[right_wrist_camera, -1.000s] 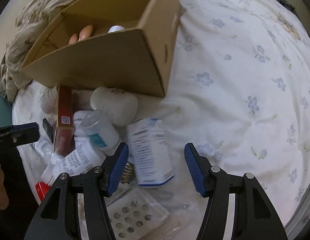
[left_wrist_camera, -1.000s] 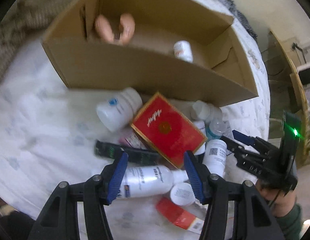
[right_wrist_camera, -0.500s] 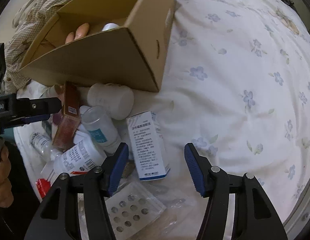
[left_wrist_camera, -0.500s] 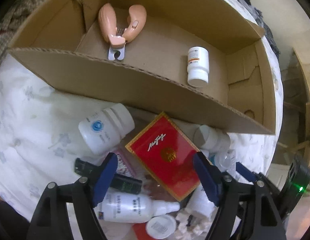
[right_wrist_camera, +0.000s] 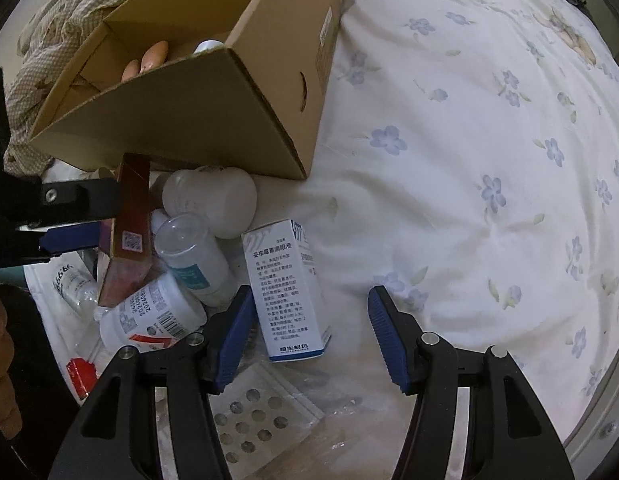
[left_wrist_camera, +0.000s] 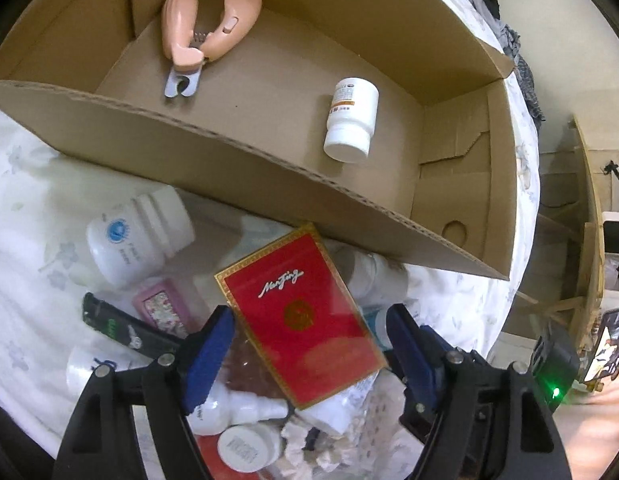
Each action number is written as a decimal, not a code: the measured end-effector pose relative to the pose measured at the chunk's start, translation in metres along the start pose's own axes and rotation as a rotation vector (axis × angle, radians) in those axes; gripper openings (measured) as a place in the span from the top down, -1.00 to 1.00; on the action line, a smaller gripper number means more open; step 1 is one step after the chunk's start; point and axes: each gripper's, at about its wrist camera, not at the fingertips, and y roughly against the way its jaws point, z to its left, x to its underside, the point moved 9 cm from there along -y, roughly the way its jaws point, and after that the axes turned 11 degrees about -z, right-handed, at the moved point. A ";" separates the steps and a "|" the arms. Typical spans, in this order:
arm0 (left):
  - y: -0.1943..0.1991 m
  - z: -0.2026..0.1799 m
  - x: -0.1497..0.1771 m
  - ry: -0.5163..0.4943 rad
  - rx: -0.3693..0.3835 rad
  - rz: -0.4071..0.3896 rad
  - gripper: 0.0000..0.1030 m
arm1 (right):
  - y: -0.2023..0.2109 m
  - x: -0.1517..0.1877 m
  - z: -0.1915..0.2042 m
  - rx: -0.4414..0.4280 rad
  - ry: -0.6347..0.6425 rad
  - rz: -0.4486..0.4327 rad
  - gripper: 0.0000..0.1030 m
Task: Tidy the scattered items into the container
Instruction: 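Grasp the red cigarette pack with the left gripper while the right grasps a white medicine box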
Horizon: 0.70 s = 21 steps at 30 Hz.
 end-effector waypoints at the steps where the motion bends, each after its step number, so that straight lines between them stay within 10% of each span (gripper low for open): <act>1: -0.003 0.000 0.001 0.002 -0.010 0.007 -0.52 | 0.000 0.001 0.001 0.003 0.004 0.000 -0.21; 11: -0.010 -0.016 0.024 -0.124 -0.056 0.003 -0.19 | 0.012 0.007 0.007 0.022 0.048 -0.011 0.43; 21: 0.046 -0.039 0.029 -0.300 0.009 -0.120 -0.17 | 0.051 0.006 0.013 -0.039 0.003 -0.059 0.43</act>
